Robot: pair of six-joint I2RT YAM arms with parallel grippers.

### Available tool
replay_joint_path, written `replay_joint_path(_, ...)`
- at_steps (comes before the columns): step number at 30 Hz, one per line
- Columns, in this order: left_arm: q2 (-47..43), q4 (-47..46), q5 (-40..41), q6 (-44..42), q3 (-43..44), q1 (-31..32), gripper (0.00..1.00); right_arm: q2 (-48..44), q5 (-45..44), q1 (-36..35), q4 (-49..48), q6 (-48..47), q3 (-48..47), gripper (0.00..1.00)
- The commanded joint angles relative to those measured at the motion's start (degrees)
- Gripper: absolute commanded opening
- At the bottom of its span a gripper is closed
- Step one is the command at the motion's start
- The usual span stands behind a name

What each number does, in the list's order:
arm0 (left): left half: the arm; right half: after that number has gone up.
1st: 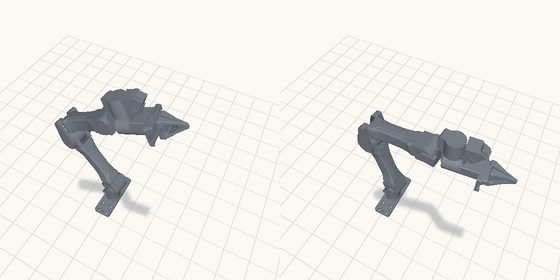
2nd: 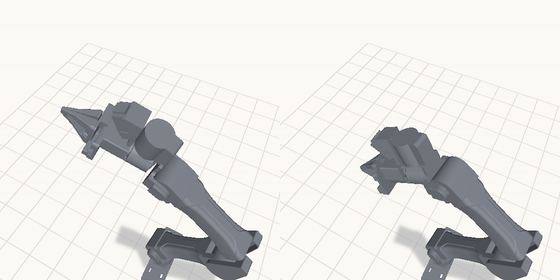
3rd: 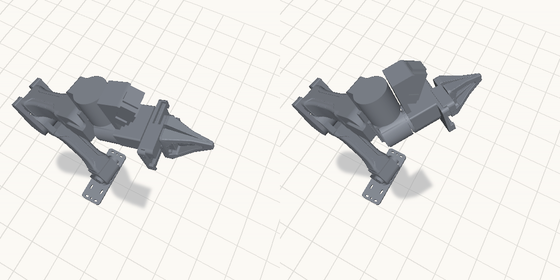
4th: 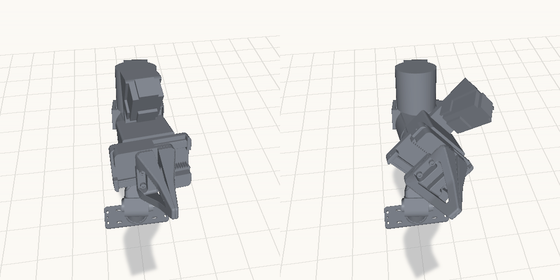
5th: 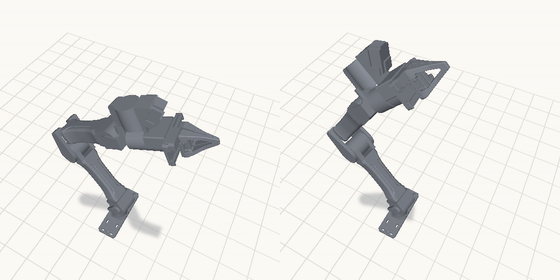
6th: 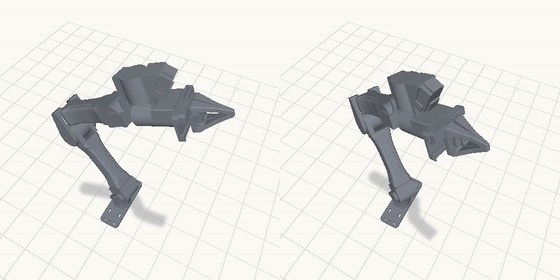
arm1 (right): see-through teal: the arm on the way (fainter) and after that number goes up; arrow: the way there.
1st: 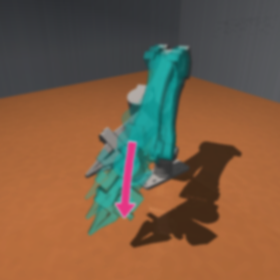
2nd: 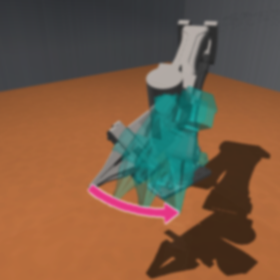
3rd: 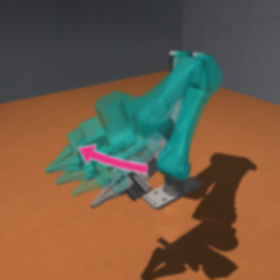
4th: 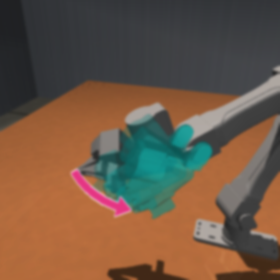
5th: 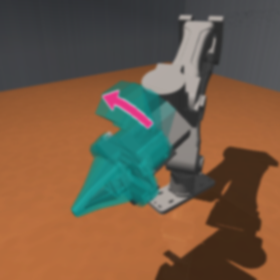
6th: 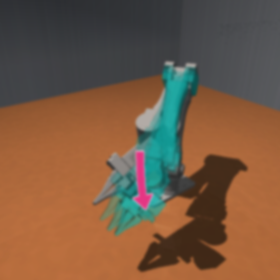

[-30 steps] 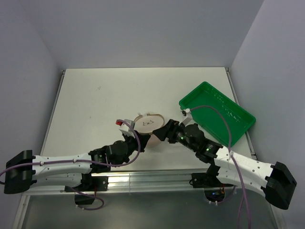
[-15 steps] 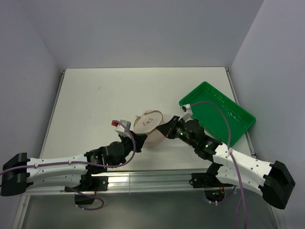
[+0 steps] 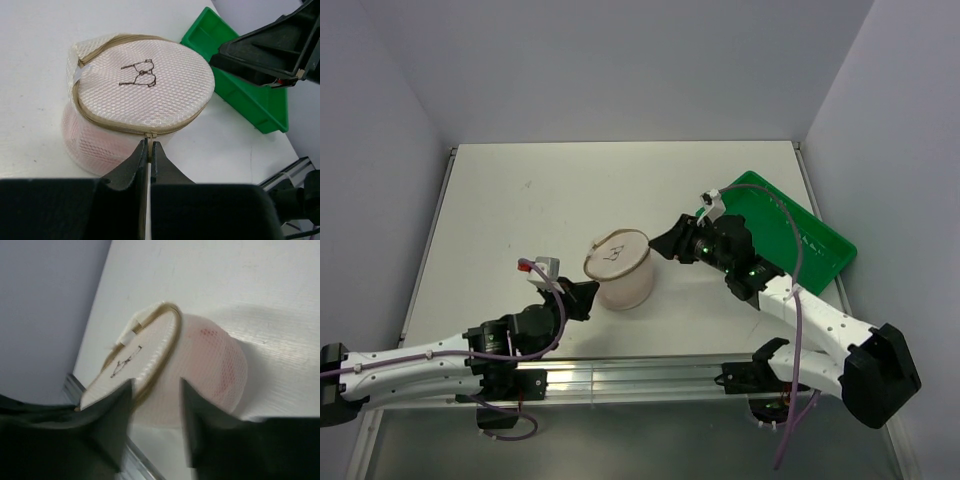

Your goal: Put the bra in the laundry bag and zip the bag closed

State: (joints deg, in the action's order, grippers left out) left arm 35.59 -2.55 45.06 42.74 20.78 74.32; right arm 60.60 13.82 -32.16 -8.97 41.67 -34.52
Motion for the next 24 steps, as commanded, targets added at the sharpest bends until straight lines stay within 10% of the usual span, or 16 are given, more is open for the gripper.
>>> replay_joint_path(1, 2.01, -0.96, 1.70, -3.09, 1.81, 0.38, 0.00, -0.38, -1.51, -0.61, 0.36, -2.12, -2.22, 0.68)
replay_joint_path(10, 12.74, -14.93, -2.95, -7.50, 6.21, 0.47, 0.00, -9.09, -13.21, -17.14, -4.64, 8.60, 6.92, 0.85)
replay_joint_path(24, 17.76, -20.75, -5.60, -3.72, 4.54, 2.58, 0.00, -7.25, -18.75, -19.08, -7.29, 10.10, 7.02, 0.68)
